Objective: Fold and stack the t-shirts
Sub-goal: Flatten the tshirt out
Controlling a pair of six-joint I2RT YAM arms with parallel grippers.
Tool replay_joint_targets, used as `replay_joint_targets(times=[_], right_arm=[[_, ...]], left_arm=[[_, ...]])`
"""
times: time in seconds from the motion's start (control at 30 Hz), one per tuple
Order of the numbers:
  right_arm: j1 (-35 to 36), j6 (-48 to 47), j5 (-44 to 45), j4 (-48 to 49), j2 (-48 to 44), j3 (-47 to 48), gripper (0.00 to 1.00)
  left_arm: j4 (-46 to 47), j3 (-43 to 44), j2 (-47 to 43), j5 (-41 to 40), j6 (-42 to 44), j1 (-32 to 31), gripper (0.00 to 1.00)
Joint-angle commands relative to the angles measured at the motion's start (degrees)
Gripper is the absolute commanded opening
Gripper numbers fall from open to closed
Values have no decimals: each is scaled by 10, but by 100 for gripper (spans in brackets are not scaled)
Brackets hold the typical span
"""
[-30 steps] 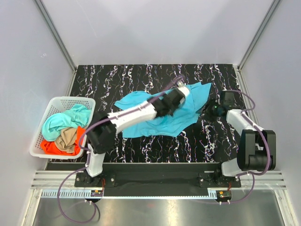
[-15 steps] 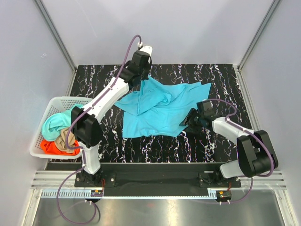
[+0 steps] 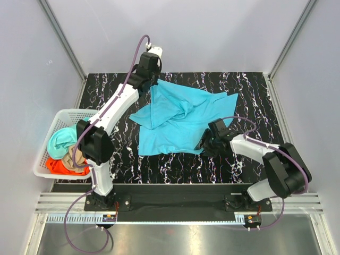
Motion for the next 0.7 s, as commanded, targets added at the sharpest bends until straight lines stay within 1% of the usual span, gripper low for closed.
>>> replay_joint_targets(times=[0.0,0.03,0.07,0.13,0.17,0.2,0.23,0.27,0.3,0.33,0.4,0.47,0.53,0.57,0.67], right_arm=[[11,12,31,2,24,9,61],[10,6,39,-7,25,13,61],[10,2,70,-21,20,22,61],[7,-11,122,-79,9,38,62],[-11,-22,162,-97,-1,63,63],[-28,-35,166,-115,-4,74,64],[-51,-65,147,-117,-1,84,64],[-114,-80,128,-113,5,103,64],[-139,-94,109,-111,10,114,64],[-161,-121,96,-112,24,127,64],[-192,-140,100,-120,41,166,64],[-211,-160,81,-126,70,194,62],[-242,-172,58,-111,94,200,54],[-254,-176,52,-105,102,206,47],[-296,-190,45,-95,138,231,45]], left_arm=[[31,43,-12,-18,24,1,0],[31,46,-11,-22,27,1,0],[31,47,-12,-25,27,1,0],[32,41,-15,-30,27,1,0],[38,35,-21,-31,27,1,0],[43,20,-26,-34,39,1,0],[52,13,-29,-35,38,1,0],[56,5,-36,-35,38,1,0],[59,-7,-39,-36,37,1,0],[64,-11,-40,-37,38,1,0],[65,-13,-37,-45,43,0,0],[65,-10,-32,-55,49,1,0],[67,-5,-30,-65,57,2,0],[68,-4,-28,-66,59,1,0],[74,0,-27,-66,61,3,0]])
